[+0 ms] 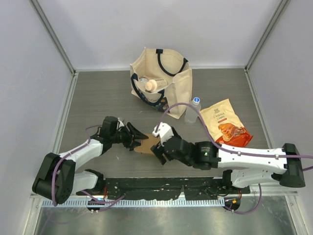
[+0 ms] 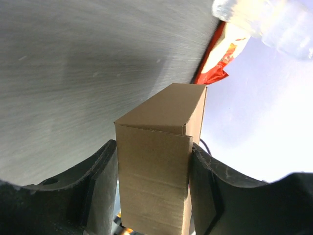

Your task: Fold the paper box

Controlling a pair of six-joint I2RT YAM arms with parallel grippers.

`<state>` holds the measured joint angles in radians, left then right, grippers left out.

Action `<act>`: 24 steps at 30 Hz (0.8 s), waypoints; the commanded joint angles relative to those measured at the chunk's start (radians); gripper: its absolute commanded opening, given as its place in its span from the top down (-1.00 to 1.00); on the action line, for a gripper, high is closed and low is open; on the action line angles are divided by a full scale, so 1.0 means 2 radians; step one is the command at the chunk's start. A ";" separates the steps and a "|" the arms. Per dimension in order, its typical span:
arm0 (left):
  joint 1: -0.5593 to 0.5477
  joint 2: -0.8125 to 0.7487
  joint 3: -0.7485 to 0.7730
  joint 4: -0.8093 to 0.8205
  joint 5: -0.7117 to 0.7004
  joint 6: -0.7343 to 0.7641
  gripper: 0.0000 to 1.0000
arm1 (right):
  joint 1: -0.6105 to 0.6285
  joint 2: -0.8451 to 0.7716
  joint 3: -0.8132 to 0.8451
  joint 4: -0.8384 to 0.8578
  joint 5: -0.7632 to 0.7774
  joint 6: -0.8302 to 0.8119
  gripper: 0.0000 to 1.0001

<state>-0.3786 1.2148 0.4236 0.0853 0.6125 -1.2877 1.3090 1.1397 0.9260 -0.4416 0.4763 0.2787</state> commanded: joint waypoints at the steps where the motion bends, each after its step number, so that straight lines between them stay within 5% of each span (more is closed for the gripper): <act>1: 0.027 -0.009 -0.006 -0.118 0.057 -0.065 0.15 | 0.026 0.036 0.038 0.010 0.012 -0.133 -0.61; 6: 0.036 -0.008 -0.058 -0.114 0.115 -0.128 0.25 | 0.028 0.064 0.060 0.002 -0.070 -0.177 -0.59; 13: 0.037 -0.073 -0.098 -0.158 0.099 -0.215 0.19 | 0.029 0.061 0.060 -0.004 -0.143 -0.215 -0.57; 24: 0.038 -0.086 -0.107 -0.172 0.079 -0.260 0.05 | 0.029 0.131 0.082 -0.009 -0.164 -0.247 -0.54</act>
<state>-0.3069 1.0439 0.2367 -0.2287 0.7650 -1.7077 1.3617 1.3796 1.0443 -0.4736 0.1612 -0.1650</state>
